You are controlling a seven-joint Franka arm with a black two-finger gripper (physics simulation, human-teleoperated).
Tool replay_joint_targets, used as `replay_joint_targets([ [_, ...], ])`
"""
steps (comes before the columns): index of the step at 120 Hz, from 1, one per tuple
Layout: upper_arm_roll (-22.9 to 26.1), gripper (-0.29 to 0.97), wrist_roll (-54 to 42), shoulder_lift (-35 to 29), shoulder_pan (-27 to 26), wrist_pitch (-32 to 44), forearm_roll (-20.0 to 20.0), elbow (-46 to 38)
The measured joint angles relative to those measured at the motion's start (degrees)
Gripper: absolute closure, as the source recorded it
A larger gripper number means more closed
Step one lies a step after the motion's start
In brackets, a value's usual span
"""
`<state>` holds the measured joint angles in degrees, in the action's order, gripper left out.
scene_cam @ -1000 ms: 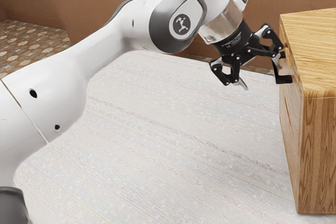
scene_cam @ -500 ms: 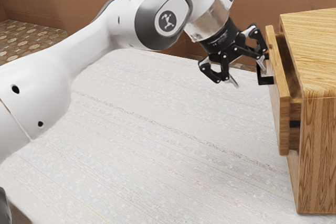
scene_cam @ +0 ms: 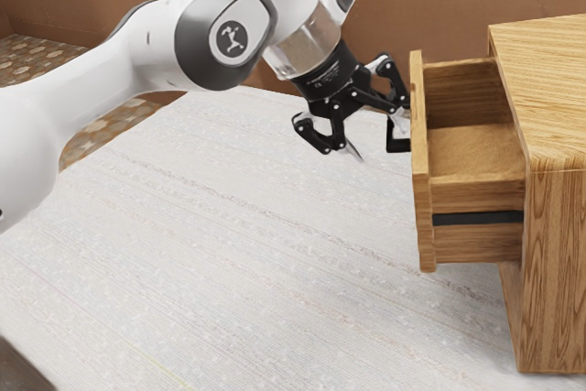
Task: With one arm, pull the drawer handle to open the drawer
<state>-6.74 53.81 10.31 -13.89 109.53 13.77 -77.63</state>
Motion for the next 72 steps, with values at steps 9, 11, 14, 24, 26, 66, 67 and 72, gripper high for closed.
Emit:
replay_joint_targets([
  [9,-0.8,0.27,0.0,-1.1,0.1,0.0,-0.1,-1.2],
  [11,-1.0,0.27,0.0,-1.4,0.1,0.0,-0.1,-1.5],
  [14,-1.4,0.27,0.0,-1.8,0.0,0.0,-0.1,-2.1],
  [24,-2.3,0.27,-0.1,-3.2,0.1,0.0,-0.3,-4.1],
  [26,-2.4,0.27,-0.1,-3.4,0.1,0.0,-0.3,-4.3],
  [66,-4.4,0.27,-0.3,-8.3,-0.1,0.0,-0.4,-9.9],
  [67,-4.5,0.27,-0.3,-8.4,0.0,0.0,-0.5,-10.1],
  [72,-4.5,0.27,-0.3,-9.1,0.2,0.1,-0.5,-10.7],
])
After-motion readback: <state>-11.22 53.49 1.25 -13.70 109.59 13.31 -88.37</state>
